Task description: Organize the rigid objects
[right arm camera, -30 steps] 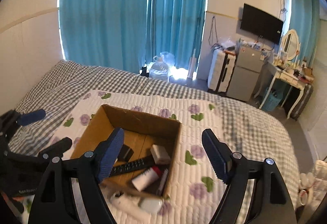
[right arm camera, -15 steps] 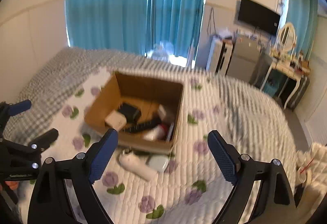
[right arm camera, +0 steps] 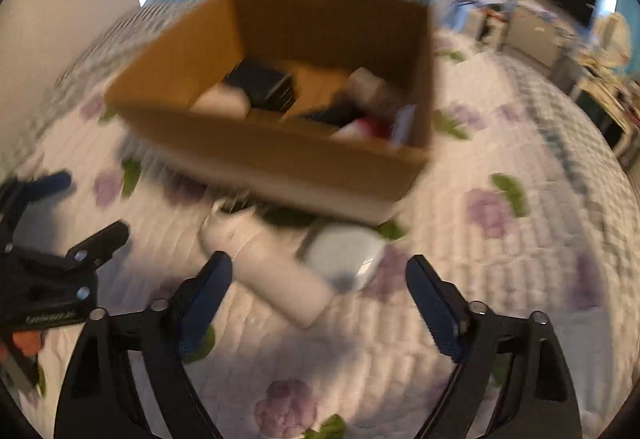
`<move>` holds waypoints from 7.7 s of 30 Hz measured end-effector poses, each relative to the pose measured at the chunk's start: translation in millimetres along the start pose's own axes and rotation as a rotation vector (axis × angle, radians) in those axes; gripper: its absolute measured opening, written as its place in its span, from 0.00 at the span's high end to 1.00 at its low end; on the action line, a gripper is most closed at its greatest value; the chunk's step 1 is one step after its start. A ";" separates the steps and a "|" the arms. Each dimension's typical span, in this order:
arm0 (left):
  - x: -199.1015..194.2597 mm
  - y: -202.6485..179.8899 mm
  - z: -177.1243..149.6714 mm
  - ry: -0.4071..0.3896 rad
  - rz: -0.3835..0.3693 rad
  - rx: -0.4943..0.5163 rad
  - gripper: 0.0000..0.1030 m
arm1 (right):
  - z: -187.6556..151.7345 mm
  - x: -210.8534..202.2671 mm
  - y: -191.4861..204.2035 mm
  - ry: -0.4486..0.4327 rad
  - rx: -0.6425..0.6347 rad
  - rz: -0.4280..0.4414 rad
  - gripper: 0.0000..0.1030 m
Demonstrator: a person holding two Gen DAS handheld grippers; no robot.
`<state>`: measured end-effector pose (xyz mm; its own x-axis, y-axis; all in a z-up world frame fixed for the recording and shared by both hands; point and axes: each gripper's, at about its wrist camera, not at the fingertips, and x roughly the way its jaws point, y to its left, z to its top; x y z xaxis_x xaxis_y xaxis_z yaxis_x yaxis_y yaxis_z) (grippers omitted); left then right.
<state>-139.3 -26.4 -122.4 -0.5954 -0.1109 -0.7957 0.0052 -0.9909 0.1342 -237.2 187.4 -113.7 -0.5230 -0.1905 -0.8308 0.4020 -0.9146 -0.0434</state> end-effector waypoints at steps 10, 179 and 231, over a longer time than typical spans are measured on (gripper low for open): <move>-10.0 11.0 -5.2 -0.029 0.004 -0.056 0.00 | 5.1 33.4 40.6 0.048 -0.201 0.055 0.38; -244.7 33.2 76.8 -0.718 -0.060 -0.063 0.00 | 34.7 -286.0 26.0 -0.660 0.165 -0.136 0.05; -117.3 18.1 14.5 -0.578 -0.035 -0.072 0.00 | -24.1 -127.5 8.3 -0.589 0.223 -0.214 0.00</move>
<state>-81.0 -30.3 -18.0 -0.9381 -0.0386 -0.3443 0.0204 -0.9982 0.0565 -149.1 212.6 -21.5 -0.9228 -0.1021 -0.3715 0.1119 -0.9937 -0.0047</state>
